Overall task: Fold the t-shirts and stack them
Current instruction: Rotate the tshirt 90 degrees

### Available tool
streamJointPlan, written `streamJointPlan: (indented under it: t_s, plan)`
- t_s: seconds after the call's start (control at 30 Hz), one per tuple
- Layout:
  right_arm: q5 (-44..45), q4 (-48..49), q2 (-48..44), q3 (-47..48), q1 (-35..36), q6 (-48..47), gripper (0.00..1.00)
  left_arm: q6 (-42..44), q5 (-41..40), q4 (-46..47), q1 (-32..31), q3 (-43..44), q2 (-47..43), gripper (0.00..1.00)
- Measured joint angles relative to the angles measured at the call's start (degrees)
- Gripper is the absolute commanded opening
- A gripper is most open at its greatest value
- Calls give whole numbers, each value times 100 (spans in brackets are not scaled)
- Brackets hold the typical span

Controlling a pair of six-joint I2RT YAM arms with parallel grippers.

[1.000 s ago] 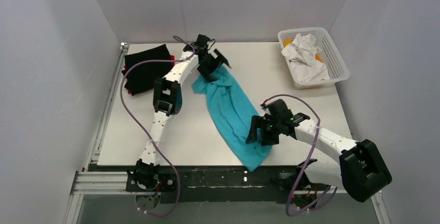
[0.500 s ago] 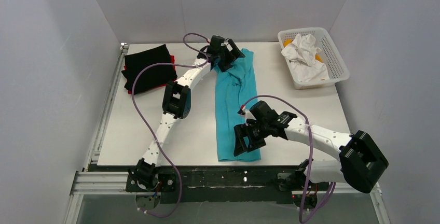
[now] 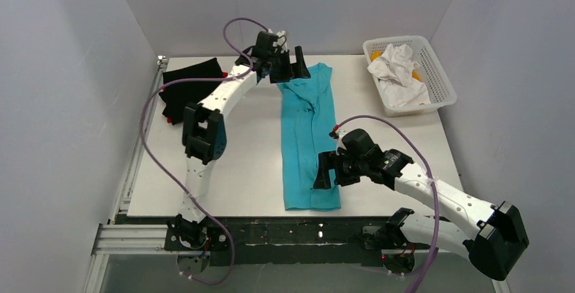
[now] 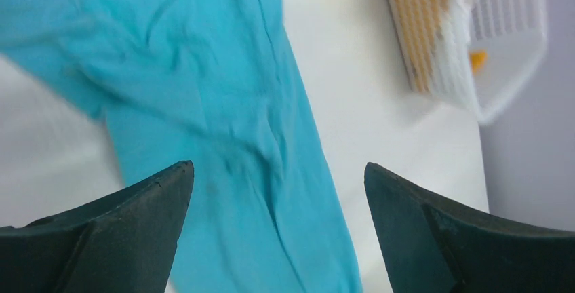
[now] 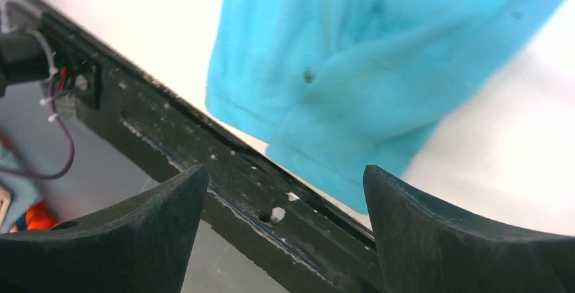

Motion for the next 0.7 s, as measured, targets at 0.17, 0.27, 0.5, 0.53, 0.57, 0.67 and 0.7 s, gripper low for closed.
streamJointPlan:
  t_s: [0.17, 0.27, 0.5, 0.53, 0.57, 0.67, 0.7]
  plan:
    - [415, -498, -319, -111, -234, 479, 90, 195, 201, -378, -11, -2441, -2949, 98]
    - [437, -796, -542, -299, -269, 868, 84, 17, 238, -584, -111, -3847, -4516, 98]
    - [199, -981, -767, -1130, -330, 1609, 72, -756, 48, -977, -1058, -7224, -6400, 98]
    - [160, -981, -763, -1185, -330, 1648, 71, -901, -9, -1029, -1263, -7643, -6474, 98]
    - [140, -979, -754, -1209, -330, 1676, 71, -1027, -50, -1091, -1423, -7936, -6537, 98]
    - [144, -758, -643, -1213, -330, 1751, 67, -1370, -197, -1123, -1895, -8491, -6706, 98]
    - [160, -680, -588, -1213, -330, 1757, 66, -1475, -234, -1097, -1989, -8574, -6723, 98]
